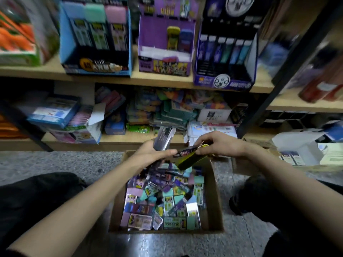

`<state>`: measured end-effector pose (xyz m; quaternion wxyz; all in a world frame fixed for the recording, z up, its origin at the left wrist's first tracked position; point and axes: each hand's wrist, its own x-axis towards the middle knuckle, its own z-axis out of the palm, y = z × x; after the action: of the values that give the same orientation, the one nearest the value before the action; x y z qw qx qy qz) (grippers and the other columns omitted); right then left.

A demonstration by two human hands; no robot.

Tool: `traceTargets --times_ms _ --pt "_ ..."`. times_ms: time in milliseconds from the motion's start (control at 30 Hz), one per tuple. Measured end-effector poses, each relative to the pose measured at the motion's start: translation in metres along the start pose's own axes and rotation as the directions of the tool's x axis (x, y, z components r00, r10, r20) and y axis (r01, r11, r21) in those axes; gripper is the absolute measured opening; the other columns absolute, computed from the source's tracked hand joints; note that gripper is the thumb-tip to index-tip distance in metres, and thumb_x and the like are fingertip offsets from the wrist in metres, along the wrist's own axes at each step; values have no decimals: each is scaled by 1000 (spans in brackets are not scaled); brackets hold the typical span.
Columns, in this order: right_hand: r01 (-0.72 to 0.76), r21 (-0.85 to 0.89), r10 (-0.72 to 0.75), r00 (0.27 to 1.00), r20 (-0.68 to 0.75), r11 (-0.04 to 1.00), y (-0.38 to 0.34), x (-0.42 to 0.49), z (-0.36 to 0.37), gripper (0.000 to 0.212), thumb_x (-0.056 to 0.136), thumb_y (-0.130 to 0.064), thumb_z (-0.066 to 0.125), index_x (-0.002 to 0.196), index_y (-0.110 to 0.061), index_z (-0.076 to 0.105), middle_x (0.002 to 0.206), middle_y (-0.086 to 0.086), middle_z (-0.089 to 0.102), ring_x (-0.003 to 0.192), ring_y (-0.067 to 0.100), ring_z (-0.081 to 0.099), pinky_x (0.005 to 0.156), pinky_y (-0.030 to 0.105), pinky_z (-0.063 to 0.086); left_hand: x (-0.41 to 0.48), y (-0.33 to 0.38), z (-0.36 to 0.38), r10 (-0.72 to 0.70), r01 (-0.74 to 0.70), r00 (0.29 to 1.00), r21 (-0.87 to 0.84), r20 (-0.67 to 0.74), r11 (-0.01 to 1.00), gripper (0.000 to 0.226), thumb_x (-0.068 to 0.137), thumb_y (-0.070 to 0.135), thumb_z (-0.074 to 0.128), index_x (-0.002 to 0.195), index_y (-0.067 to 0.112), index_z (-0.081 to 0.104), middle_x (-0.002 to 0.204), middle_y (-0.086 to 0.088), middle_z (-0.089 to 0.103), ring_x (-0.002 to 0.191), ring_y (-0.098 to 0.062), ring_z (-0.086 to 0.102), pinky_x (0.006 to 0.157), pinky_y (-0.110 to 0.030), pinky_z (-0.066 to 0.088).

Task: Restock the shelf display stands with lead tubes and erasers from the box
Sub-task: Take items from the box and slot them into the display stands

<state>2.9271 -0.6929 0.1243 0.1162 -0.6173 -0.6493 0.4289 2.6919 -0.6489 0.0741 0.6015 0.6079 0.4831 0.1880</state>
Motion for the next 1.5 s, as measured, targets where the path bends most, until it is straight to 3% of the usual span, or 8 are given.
traceTargets --times_ms 200,533,733,833,967,1167,1333,1500 --pt "178 -75 -167 977 135 981 -65 0 -40 14 86 -20 67 99 -15 68 78 -7 64 63 1 55 58 16 44 -10 72 -23 247 -251 968 138 48 958 39 63 42 80 93 41 54 84 37 59 79 27 53 60 3 38" --pt "294 121 -278 952 -131 948 -99 2 -77 26 81 -17 71 104 -16 60 99 9 67 91 18 65 77 26 53 -9 132 -46 339 -347 937 113 89 931 36 66 25 84 92 37 62 84 31 68 83 11 63 63 -3 43" --pt "348 663 -62 908 -415 663 -109 27 -62 23 79 -9 70 96 -8 55 70 3 68 58 9 62 52 18 47 4 141 -46 325 -337 940 -140 -101 931 44 54 31 82 94 22 67 92 1 74 85 -10 70 69 -22 56" --pt "371 802 -7 909 -416 468 -113 38 -53 21 74 -22 70 87 -9 59 72 6 68 66 16 65 68 30 54 10 144 -48 333 -370 922 -196 -199 908 50 49 35 82 95 19 68 89 2 75 83 -10 70 66 -18 54" --pt "453 812 65 859 -508 369 -121 57 -52 10 89 -22 60 84 -14 57 76 5 68 80 23 64 83 48 49 19 152 -52 347 -457 867 -296 -357 839 37 59 31 78 92 19 68 82 8 75 76 -4 69 59 -10 48" --pt "547 802 81 812 -578 240 -130 77 -74 13 91 -5 52 80 -9 50 68 9 61 57 15 60 56 26 51 24 151 -88 330 -502 790 -238 -516 831 21 74 19 76 94 20 69 84 10 74 79 -1 68 61 -7 47" --pt "541 826 -35 839 -543 161 -137 86 -89 20 94 -28 49 80 -14 51 75 4 60 67 15 58 66 28 50 23 144 -101 288 -460 784 -204 -549 864 22 73 24 77 93 24 69 87 9 74 83 -6 69 74 -23 49" --pt "599 367 -209 679 -704 712 -150 92 -119 36 86 5 57 106 -25 53 74 -8 65 68 5 63 58 21 49 18 141 -105 280 -454 782 -200 -557 868 19 73 21 77 89 27 69 87 12 74 80 -2 68 72 -25 46"
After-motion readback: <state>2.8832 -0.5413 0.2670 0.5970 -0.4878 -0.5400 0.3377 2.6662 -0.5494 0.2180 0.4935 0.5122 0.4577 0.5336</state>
